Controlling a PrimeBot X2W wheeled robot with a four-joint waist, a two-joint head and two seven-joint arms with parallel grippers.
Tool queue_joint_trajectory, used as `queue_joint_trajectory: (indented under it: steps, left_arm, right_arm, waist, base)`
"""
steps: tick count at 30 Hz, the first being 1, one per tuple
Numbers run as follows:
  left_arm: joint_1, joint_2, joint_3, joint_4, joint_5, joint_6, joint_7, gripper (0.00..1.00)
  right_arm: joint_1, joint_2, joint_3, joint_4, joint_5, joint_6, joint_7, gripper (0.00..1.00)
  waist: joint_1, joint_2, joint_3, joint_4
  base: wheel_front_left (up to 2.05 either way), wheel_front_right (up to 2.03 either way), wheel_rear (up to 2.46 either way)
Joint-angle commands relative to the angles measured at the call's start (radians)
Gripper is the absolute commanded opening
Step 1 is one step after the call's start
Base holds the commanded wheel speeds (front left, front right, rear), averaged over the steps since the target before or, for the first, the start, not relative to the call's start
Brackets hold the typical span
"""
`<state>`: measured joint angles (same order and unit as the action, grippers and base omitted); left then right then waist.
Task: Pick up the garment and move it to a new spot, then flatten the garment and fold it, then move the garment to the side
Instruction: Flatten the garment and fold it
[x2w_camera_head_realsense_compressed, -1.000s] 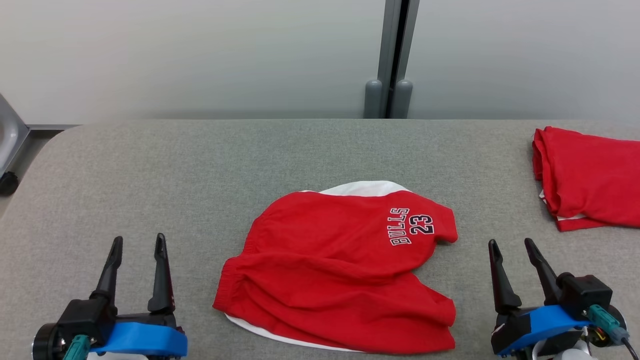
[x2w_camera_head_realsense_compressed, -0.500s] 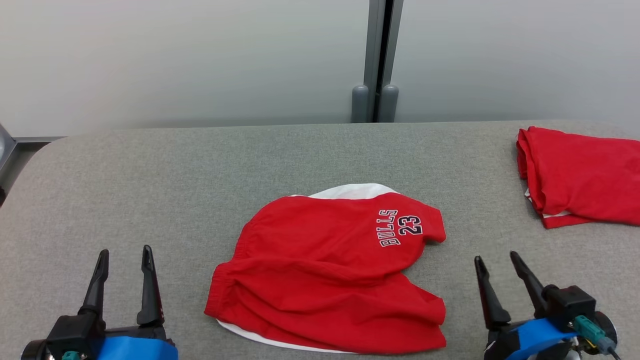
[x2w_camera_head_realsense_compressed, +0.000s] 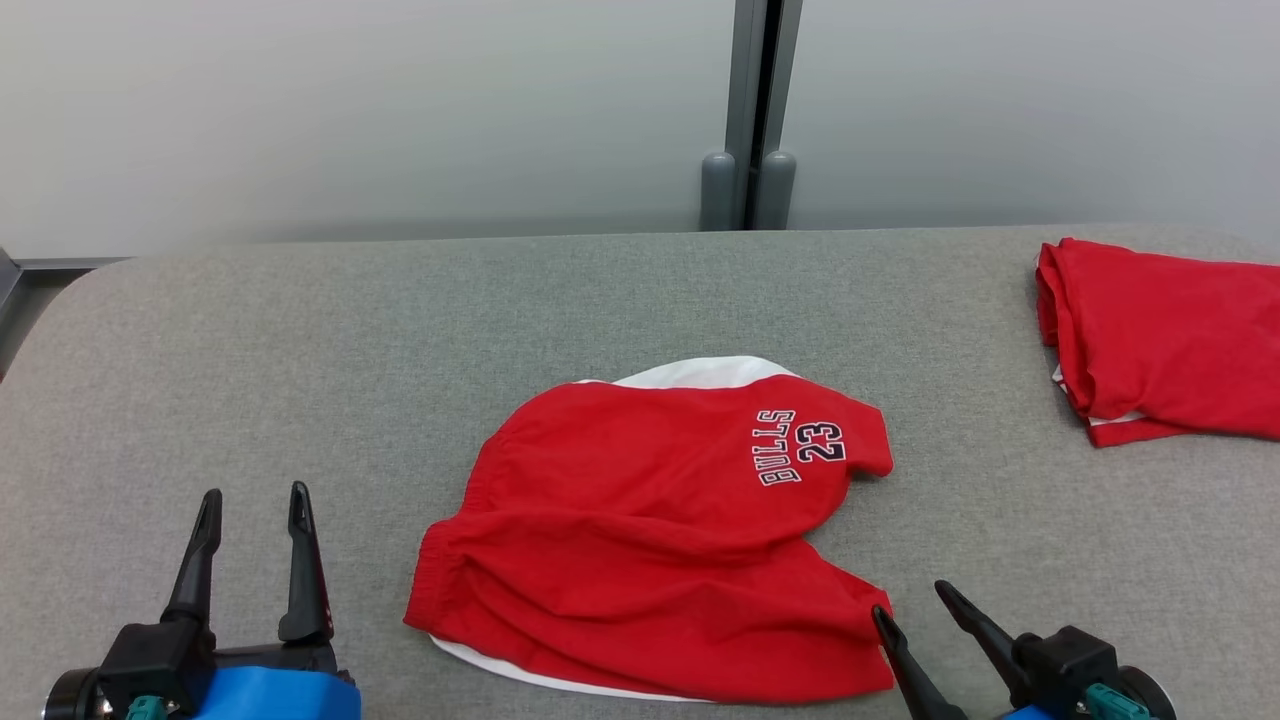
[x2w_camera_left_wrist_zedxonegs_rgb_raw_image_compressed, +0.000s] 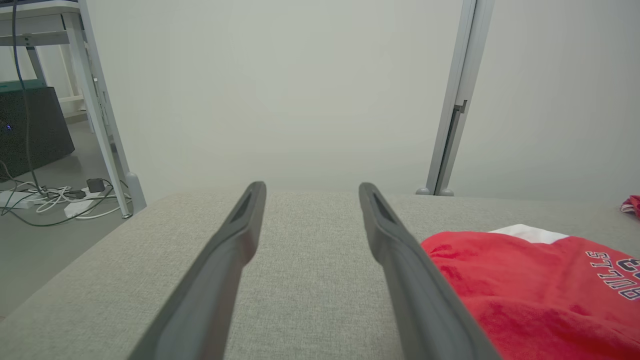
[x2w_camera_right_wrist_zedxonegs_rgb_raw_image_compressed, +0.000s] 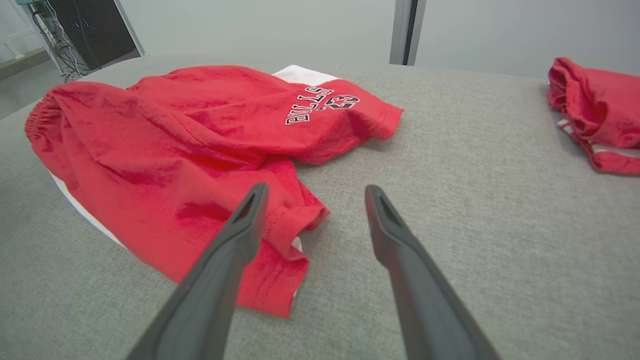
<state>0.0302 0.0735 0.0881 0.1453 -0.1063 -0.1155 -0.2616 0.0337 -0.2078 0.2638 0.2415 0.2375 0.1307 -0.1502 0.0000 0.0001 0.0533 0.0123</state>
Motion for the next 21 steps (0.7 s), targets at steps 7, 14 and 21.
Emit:
queue_joint_trajectory:
  steps: [7, 14, 21]
  left_arm:
    - [-0.042, -0.004, -0.002, 0.002, 0.009, -0.010, -0.004, 1.00]
    - [-0.051, -0.006, -0.005, 0.006, 0.013, -0.013, -0.004, 1.00]
    - [-0.043, -0.008, 0.003, 0.014, 0.015, -0.016, -0.004, 1.00]
  right_arm:
    - [-0.031, 0.001, 0.063, 0.052, 0.038, 0.000, 0.014, 1.00]
    - [-0.109, 0.024, 0.144, 0.172, 0.064, 0.000, -0.010, 0.45]
    - [-0.162, 0.030, 0.225, 0.200, 0.098, 0.000, -0.057, 0.00]
  waist:
    - [0.0000, -0.0001, 0.019, 0.014]
    - [0.0000, -0.0001, 0.030, 0.029]
    - [0.0000, -0.0001, 0.023, 0.023]
  base:
    - [0.00, 0.00, 0.00]
    - [0.00, 0.00, 0.00]
    - [0.00, 0.00, 0.00]
